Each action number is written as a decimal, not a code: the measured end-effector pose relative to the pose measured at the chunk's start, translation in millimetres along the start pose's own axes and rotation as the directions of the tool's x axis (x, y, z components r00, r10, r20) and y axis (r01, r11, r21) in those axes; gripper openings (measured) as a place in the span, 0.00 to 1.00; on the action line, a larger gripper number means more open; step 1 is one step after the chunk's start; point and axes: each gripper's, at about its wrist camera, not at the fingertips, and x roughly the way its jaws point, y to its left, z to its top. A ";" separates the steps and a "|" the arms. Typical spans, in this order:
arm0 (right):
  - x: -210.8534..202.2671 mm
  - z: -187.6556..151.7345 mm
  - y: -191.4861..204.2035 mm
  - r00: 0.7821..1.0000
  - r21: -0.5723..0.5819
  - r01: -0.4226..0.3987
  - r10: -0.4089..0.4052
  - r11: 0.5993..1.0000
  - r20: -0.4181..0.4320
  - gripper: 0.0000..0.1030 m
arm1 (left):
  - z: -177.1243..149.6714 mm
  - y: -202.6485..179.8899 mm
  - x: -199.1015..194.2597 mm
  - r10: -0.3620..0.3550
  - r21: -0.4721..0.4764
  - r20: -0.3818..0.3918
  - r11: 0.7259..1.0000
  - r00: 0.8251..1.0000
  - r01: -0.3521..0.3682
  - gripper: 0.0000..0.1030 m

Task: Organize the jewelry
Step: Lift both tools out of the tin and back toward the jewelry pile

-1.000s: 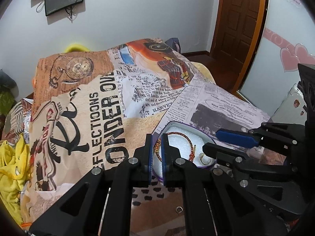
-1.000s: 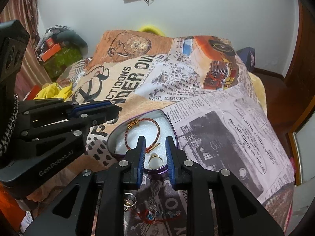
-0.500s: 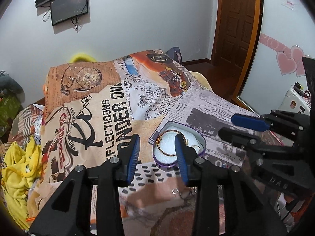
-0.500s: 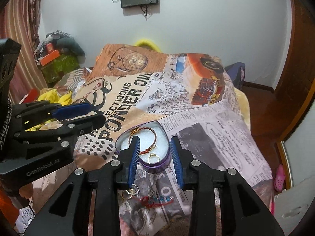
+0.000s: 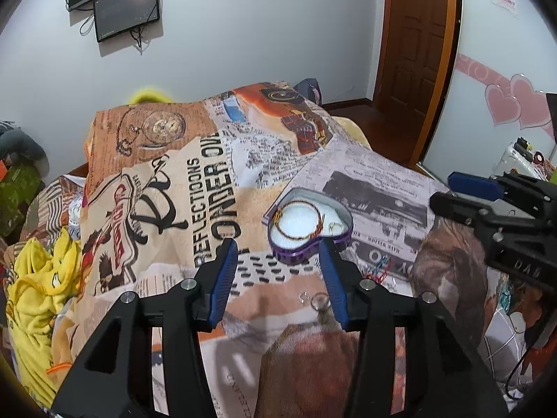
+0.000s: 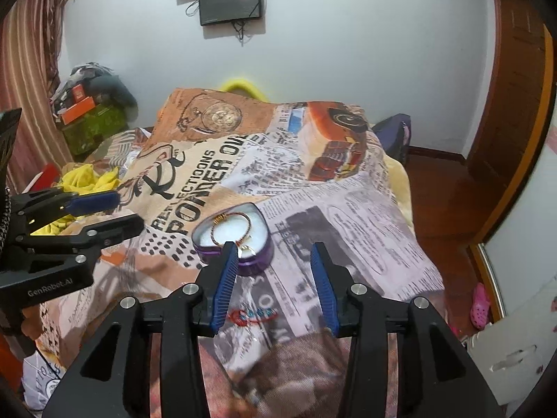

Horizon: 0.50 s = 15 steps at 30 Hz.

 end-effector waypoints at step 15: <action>17.1 -43.5 -18.4 0.992 0.016 0.031 -0.029 0.999 -0.121 0.38 | -40.4 1.0 24.4 -0.050 -0.047 -0.120 0.998 0.992 0.045 0.46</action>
